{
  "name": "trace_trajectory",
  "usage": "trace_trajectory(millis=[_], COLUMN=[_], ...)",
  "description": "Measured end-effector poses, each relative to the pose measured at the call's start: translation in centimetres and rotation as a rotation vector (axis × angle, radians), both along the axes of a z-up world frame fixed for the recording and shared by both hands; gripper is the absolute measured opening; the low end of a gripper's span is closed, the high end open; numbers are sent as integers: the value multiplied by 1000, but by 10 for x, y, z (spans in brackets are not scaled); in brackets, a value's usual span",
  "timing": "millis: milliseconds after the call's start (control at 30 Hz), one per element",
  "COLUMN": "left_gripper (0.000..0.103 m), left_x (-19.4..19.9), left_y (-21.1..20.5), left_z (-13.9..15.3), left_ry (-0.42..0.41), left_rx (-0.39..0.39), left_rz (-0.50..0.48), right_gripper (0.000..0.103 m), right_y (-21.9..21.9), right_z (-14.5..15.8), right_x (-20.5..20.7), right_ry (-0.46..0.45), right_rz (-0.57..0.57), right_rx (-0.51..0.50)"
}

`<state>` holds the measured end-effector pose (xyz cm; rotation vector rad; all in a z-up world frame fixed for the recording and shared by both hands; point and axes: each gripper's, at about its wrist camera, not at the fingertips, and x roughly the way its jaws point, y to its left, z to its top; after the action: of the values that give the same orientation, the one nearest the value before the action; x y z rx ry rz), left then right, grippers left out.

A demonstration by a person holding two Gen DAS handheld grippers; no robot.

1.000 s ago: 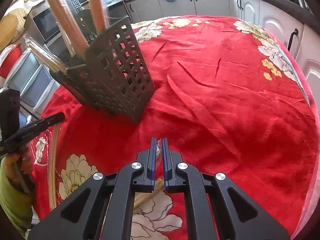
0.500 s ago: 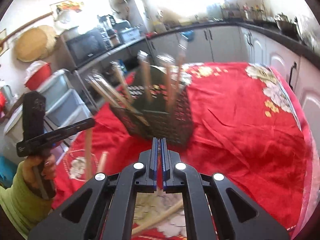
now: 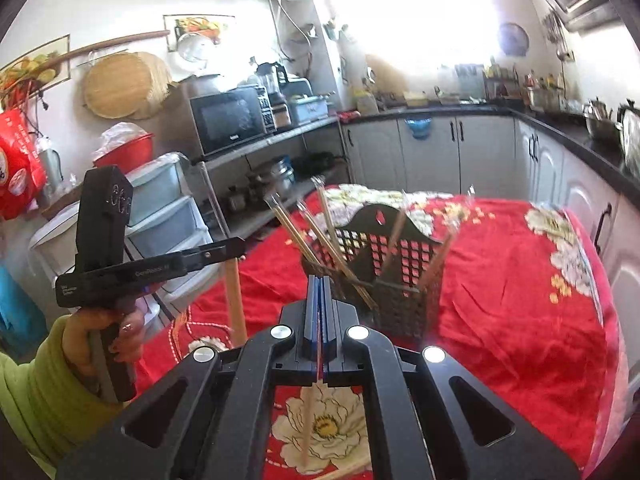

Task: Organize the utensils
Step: 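Lift both held chopsticks upright and carry them over the caddy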

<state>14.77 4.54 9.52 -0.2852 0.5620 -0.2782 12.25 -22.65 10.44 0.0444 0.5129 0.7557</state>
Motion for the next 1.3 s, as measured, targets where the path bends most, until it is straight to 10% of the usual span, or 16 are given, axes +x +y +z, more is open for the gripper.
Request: trace_trajectory(millis=[1300], left_gripper=[3], left_x=[19], left_y=[-24], left_z=[129], left_ry=[-254], left_rx=[10], left_rz=[-83], right_gripper=[1], right_y=[6], right_z=[116], right_x=[31], right_ry=[-221], right_rz=[-52], right_rx=[151])
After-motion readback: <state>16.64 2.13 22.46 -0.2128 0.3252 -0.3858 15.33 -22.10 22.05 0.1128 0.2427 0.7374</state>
